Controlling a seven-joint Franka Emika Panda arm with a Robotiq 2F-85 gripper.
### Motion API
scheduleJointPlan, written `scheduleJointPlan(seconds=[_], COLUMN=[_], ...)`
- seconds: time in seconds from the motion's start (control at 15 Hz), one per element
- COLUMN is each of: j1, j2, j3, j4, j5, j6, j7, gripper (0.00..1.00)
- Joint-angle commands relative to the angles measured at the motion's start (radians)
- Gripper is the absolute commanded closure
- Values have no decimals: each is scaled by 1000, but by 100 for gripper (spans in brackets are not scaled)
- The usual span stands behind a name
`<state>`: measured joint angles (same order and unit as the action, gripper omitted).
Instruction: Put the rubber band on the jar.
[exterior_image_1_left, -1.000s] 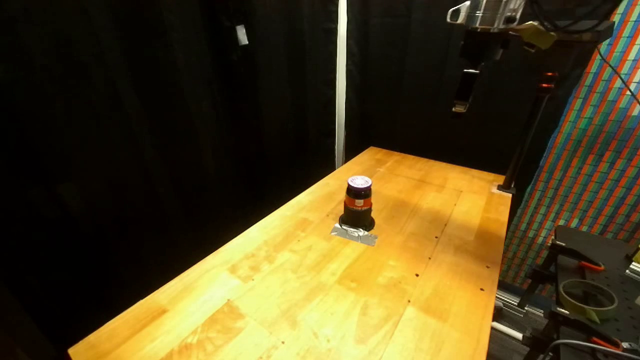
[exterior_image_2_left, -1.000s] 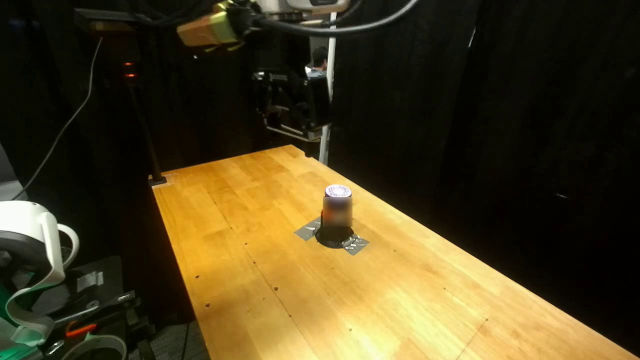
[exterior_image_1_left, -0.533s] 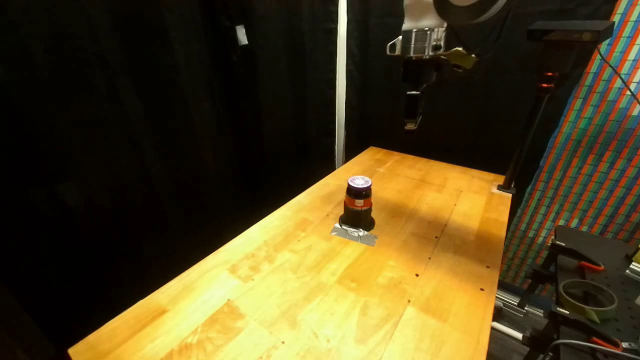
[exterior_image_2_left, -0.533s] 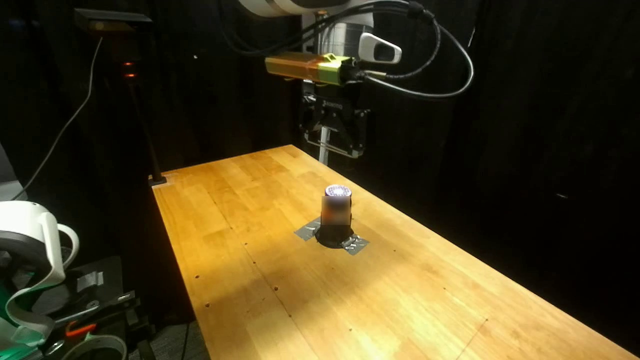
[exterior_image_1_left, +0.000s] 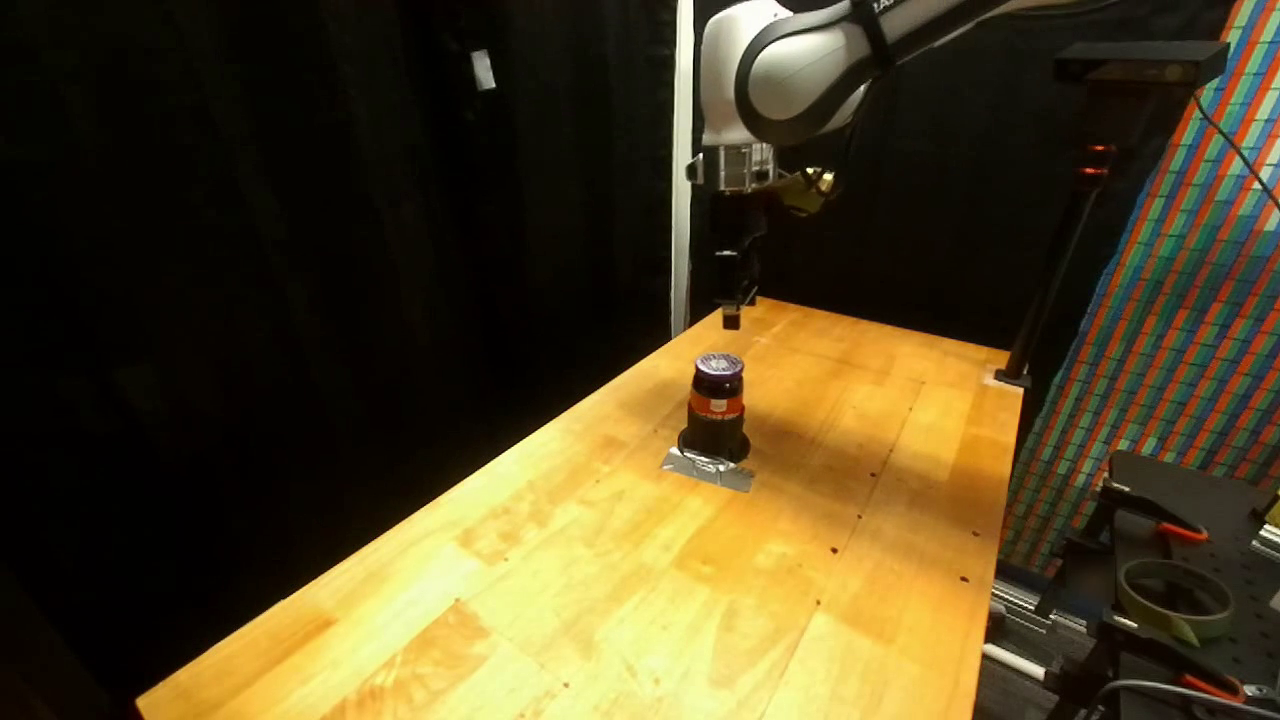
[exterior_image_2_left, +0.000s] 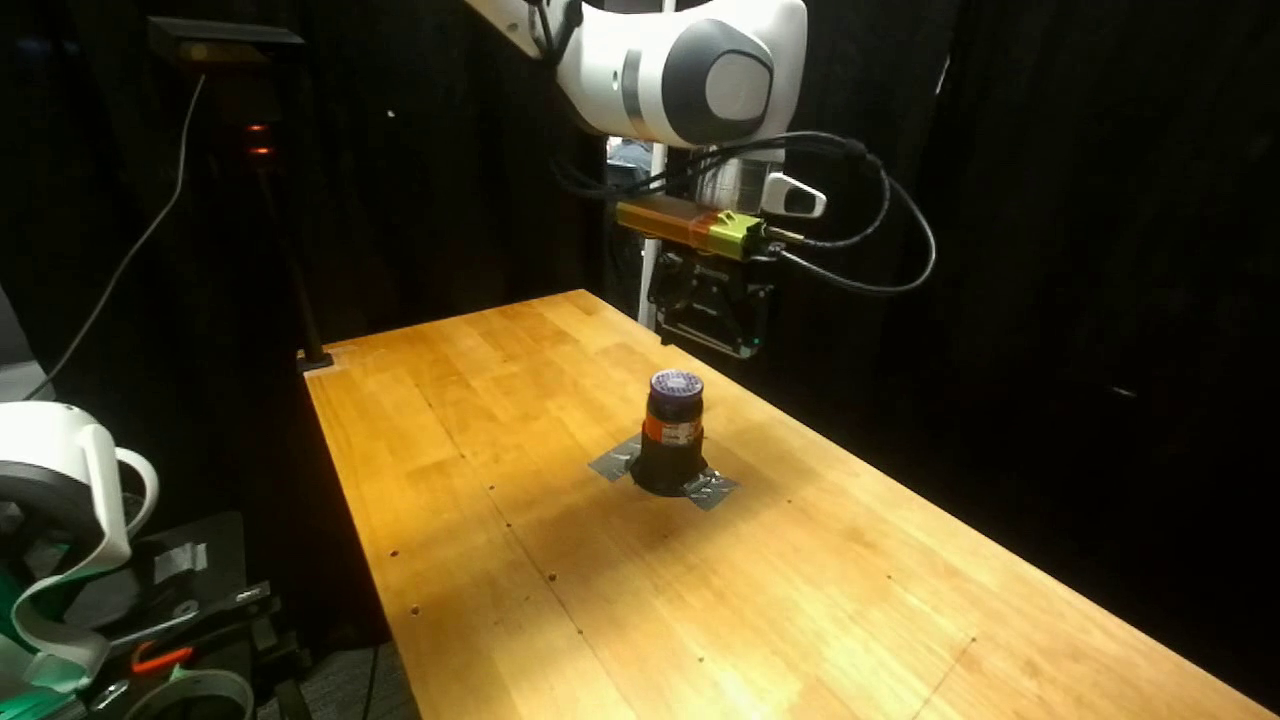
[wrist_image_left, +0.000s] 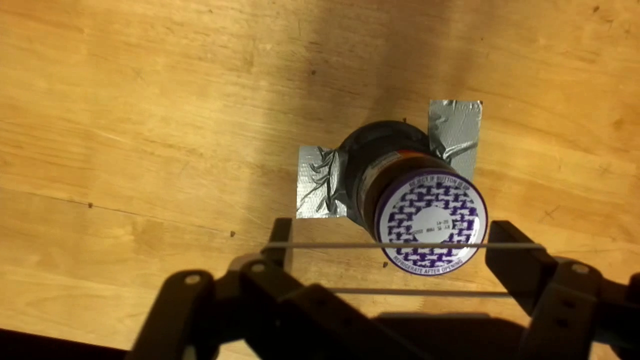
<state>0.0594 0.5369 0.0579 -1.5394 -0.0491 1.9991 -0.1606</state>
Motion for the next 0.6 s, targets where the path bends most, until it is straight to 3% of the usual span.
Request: scheduleJointPlan(seconds=[0.0,0.53], j1=[7,26], j2=[127,256], j3=[8,17], j4=[170,334], j5=[27,43], j6=[-47,-135], j7=[41,81], gripper=[0,0])
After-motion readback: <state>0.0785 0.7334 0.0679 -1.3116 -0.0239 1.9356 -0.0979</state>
